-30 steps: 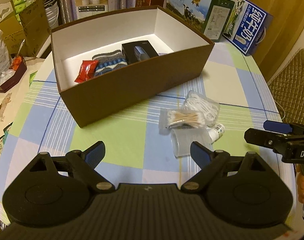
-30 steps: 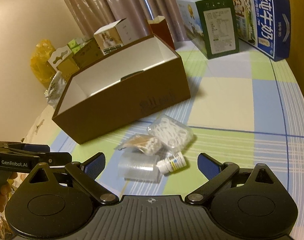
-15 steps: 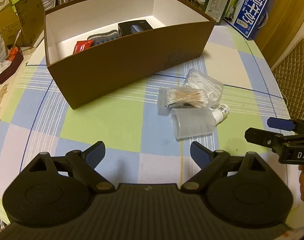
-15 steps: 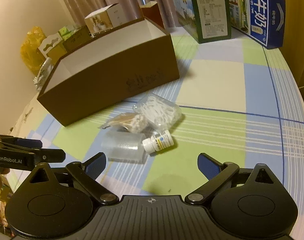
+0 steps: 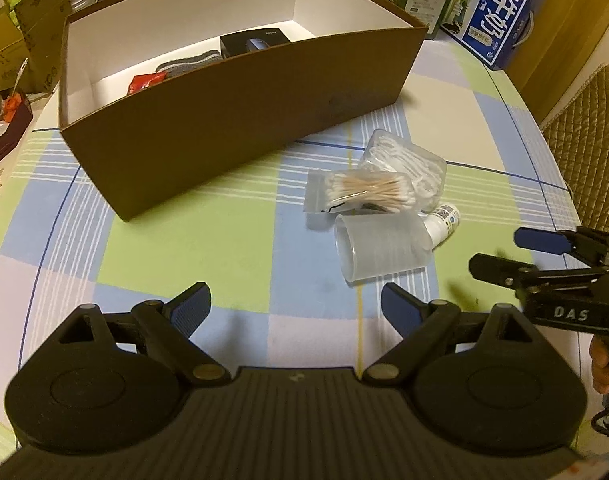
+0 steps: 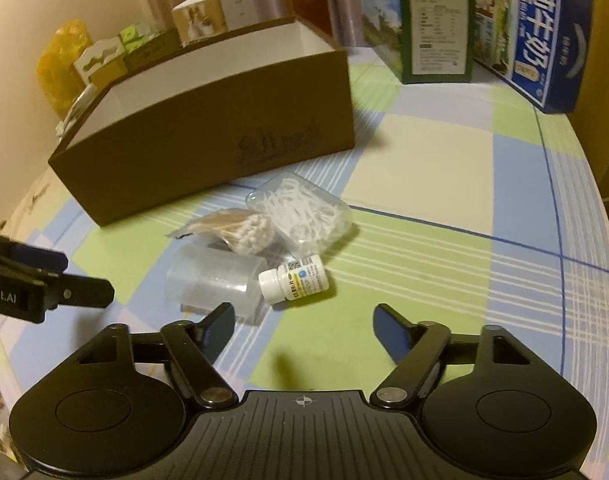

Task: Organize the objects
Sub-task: 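Grasp white pill bottle with right tool while left tool approaches clear plastic cup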

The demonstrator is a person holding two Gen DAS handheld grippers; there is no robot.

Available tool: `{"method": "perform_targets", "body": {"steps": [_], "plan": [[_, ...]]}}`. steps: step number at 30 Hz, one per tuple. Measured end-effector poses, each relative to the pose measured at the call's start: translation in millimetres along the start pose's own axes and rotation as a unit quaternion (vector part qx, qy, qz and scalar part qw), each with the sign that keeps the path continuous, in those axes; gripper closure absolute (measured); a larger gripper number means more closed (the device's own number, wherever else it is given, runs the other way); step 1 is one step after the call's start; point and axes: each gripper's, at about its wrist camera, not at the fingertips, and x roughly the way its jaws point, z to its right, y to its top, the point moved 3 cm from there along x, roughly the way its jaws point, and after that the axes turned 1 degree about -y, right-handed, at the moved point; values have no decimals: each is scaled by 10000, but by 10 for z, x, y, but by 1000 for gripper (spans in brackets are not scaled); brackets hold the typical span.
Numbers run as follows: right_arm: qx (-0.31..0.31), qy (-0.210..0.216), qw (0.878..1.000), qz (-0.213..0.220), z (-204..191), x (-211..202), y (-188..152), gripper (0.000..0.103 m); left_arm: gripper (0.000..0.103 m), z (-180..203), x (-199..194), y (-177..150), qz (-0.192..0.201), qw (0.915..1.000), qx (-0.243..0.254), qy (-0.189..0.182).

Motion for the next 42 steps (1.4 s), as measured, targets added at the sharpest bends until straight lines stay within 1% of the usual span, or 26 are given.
{"method": "perform_targets", "body": {"steps": [4,16,19,24,30,32,33,38,42], "plan": [[-44,41,10000,-29,-25,74,4,35,13,4,61,16,-32,10000,9,-36],[-405,-41,9992,-57,-94,398,99,43,13,-4,234,65,-147,9999,27,-75],[-423,-11,9991,-31,-103,437,106,49,13,0,258,71,-160,9998,28,-106],[-412,-33,9991,-116,-73,494,85,53,13,42,307,71,-208,9996,60,-162],[-311,-40,9995,-46,-35,508,109,54,13,90,359,84,-263,9995,50,-193],[-364,-95,9993,-33,-40,519,107,58,13,99,369,95,-279,9994,46,-194],[-376,-131,9992,-45,-37,519,105,58,13,106,373,102,-284,9994,41,-205],[-76,-288,9995,-121,105,453,80,58,13,168,409,126,-310,9991,20,-271],[265,-557,9979,-175,347,376,44,58,9,271,485,145,-364,9988,-20,-336]]}}
